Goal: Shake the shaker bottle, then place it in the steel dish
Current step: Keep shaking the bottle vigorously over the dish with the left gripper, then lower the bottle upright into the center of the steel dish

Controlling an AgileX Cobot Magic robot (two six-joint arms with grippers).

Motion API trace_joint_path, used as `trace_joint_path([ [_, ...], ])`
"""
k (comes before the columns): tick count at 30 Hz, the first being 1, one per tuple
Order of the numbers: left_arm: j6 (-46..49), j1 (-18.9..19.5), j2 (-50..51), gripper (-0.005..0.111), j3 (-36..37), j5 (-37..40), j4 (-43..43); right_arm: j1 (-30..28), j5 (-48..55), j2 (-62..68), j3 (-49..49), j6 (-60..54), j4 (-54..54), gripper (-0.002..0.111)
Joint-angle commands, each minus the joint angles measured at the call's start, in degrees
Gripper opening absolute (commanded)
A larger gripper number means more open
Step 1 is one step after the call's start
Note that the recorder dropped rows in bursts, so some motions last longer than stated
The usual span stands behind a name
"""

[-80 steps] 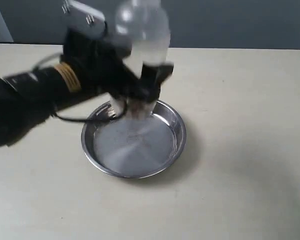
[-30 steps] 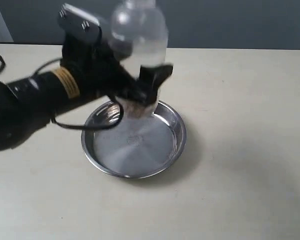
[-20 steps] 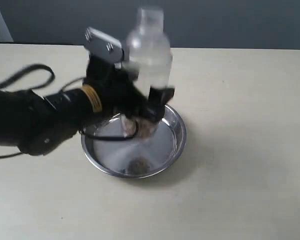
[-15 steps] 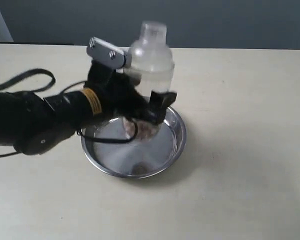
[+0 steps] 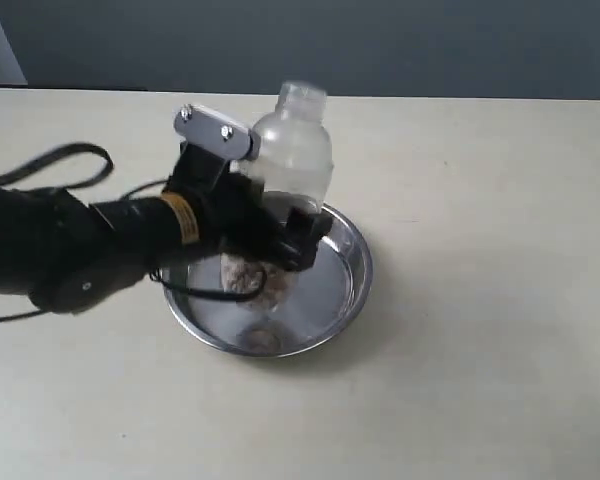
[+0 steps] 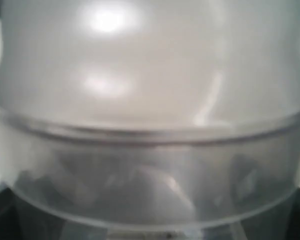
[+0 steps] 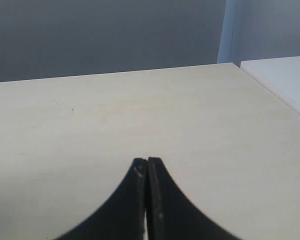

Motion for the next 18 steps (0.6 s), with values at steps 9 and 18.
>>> trace_joint_path([
  [9, -3.0, 0.1, 1.6, 0.0, 0.9, -9.3, -0.5, 0.2, -0.6, -0.2, 0.1, -0.1, -0.2, -0.001],
  [18, -2.8, 0.1, 1.4, 0.0, 1.0, -18.3, 1.3, 0.2, -0.6, -0.2, 0.1, -0.1, -0.2, -0.001],
])
